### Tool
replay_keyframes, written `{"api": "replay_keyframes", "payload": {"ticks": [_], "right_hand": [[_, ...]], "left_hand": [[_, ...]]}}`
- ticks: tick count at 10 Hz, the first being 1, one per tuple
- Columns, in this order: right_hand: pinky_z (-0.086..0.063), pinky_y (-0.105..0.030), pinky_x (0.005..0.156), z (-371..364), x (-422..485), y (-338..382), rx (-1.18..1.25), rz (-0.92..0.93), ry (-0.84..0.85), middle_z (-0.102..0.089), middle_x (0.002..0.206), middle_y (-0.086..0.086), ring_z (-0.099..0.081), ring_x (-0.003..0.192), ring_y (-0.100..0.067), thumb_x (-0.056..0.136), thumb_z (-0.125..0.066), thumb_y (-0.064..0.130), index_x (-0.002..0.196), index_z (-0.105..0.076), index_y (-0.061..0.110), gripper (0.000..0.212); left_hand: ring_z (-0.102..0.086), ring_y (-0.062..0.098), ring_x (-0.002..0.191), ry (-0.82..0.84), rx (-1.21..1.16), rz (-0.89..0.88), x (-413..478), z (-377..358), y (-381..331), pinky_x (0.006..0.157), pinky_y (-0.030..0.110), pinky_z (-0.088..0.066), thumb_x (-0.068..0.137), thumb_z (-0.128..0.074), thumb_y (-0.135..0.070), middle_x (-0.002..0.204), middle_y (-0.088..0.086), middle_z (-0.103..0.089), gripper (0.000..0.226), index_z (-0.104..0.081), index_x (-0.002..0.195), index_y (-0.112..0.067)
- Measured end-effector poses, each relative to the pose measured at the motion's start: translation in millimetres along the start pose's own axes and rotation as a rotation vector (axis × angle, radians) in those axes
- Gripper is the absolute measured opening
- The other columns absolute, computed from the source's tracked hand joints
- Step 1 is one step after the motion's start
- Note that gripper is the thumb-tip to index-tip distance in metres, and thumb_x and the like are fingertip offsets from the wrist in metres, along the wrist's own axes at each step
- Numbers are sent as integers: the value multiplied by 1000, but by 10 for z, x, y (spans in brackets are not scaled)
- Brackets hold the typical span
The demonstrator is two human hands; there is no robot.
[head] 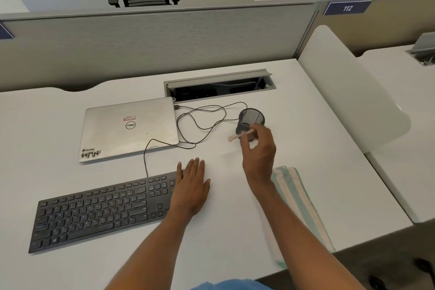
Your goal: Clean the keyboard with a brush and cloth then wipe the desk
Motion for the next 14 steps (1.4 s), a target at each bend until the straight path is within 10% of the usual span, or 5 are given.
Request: {"api": "replay_keyframes", "payload": {"ticks": [6,10,14], "right_hand": [[-55,-43,72,-289,1038,-349,-209,22,107,-57,91,-4,-58,78,-25,91,-67,13,104,-58,16,17],[-48,-38,74,-789,1100,-529,-630,101,298,-67,86,-6,-60,85,-28,90,-65,24,104,-67,16,16],[-46,-41,77,-538,1204,-523,-660,160,126,-66,93,-7,-59,89,-28,97,-37,41,102,-68,10,44]], "left_hand": [[-43,37,151,-2,67,-60,49,-265,-456,124,56,-34,103,-29,-39,163,21,-42,66,-48,155,-1],[-37,36,155,2,67,-51,59,-293,-453,124,57,-35,106,-31,-39,166,21,-37,65,-43,158,-2],[-21,34,161,27,89,-27,53,-319,-422,131,53,-13,106,-14,-42,173,18,-22,71,-27,164,-3]]}}
Point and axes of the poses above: each hand's wrist, its own x-axis towards the middle knuckle, its own z-axis out of the back of the hand, y = z × x, the point moved 10 cm from there along x, towards the middle knuckle
